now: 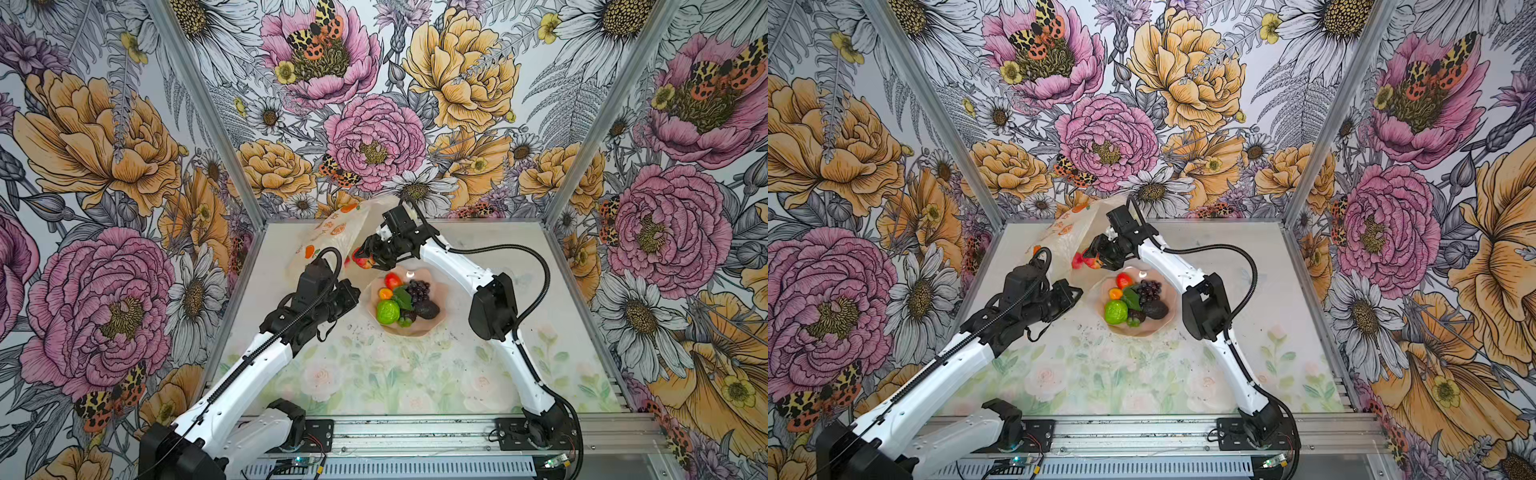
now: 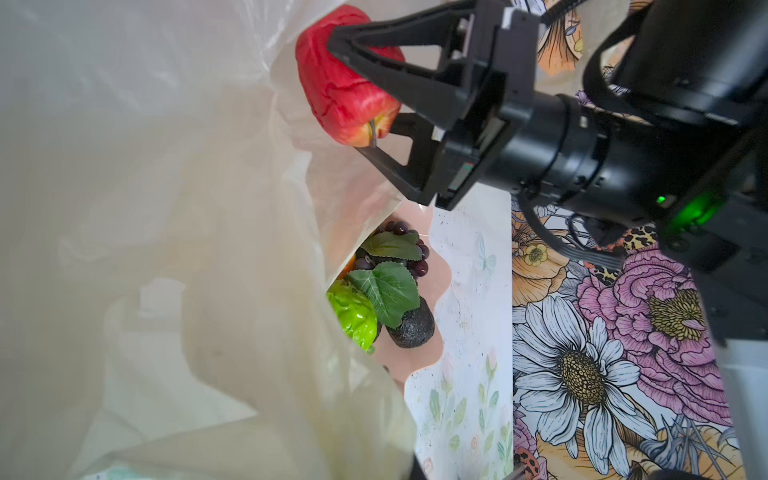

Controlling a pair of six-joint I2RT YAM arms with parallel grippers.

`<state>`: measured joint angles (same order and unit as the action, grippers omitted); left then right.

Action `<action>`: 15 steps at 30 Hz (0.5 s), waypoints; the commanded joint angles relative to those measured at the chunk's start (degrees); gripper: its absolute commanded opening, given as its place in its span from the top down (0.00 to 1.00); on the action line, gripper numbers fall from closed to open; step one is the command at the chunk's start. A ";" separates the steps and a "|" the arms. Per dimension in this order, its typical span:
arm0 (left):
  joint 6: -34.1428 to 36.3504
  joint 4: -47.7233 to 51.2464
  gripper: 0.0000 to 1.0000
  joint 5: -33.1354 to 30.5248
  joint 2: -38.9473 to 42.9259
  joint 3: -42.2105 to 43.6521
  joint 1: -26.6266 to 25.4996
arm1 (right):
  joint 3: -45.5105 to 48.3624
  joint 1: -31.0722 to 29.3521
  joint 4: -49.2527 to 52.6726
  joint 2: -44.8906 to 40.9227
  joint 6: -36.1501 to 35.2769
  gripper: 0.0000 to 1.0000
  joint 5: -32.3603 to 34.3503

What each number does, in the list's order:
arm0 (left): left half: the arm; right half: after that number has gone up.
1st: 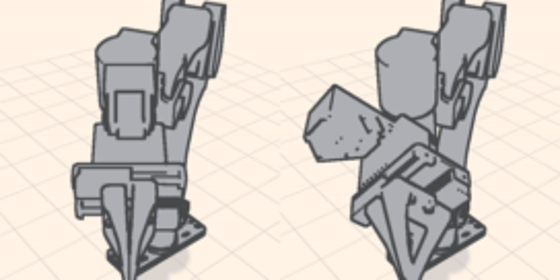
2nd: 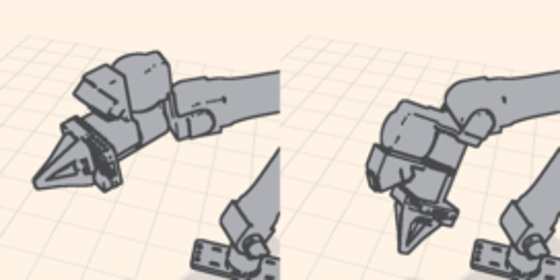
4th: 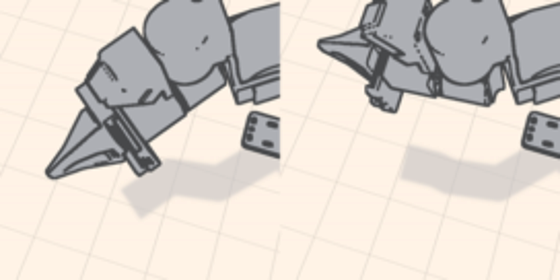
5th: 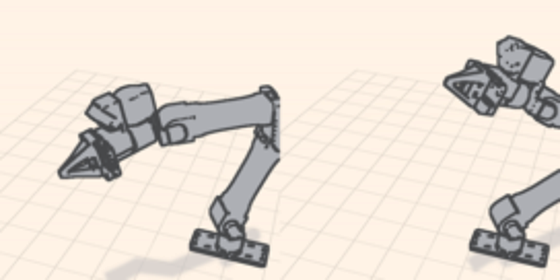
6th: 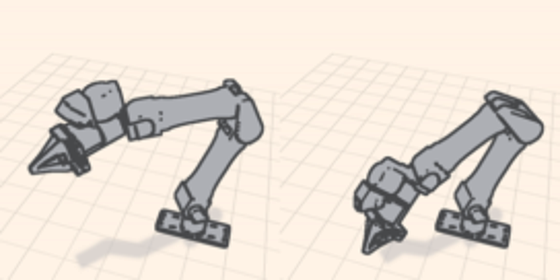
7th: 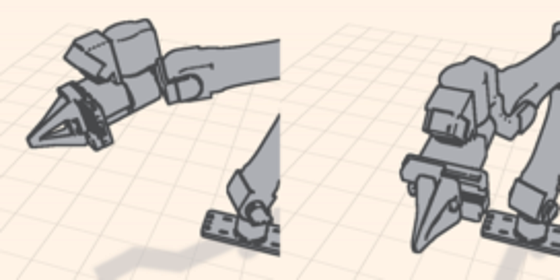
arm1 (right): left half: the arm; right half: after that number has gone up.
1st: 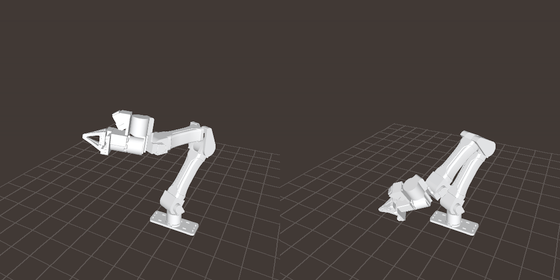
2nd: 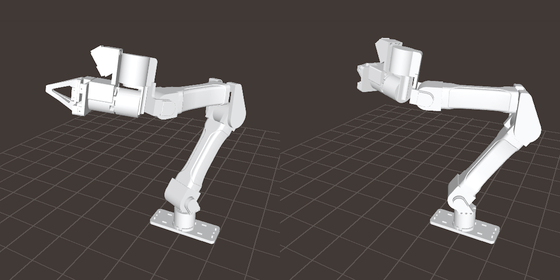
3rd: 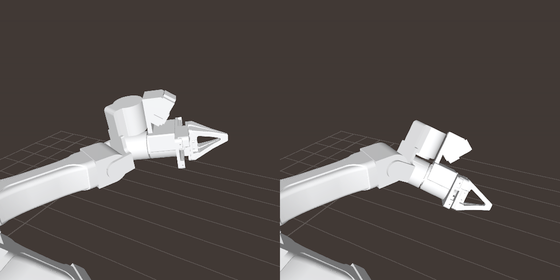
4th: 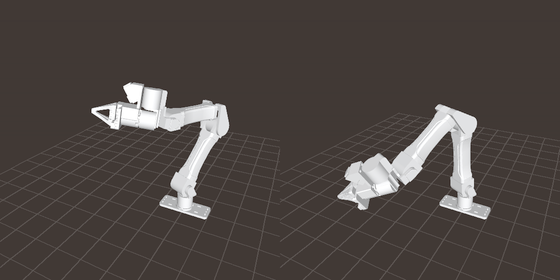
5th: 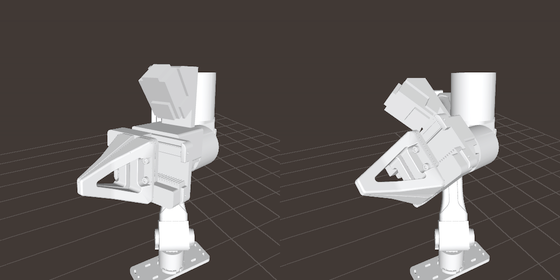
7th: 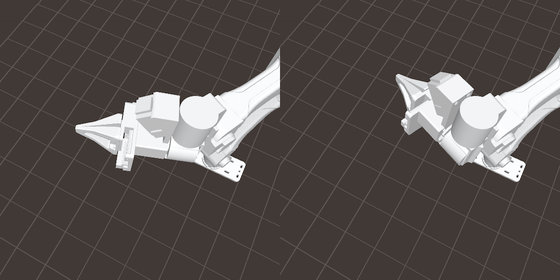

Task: Place the fruits into the plastic bag
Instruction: 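Lift the red wrinkled fruit with the right gripper and carry it into the bag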

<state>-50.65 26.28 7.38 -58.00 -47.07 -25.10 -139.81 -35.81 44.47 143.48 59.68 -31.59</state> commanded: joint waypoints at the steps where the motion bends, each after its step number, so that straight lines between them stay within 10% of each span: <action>1: -0.68 -1.89 1.00 -1.40 -0.44 -0.93 -0.95 | -3.90 0.13 -0.33 1.84 2.28 0.50 1.90; 15: -1.19 -2.53 1.00 -2.75 0.35 -0.97 -0.93 | -12.49 0.52 -1.62 7.25 4.26 0.23 -0.30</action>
<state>-51.11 25.56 6.35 -58.04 -47.07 -25.76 -149.86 -35.59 44.25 149.67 63.48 -31.29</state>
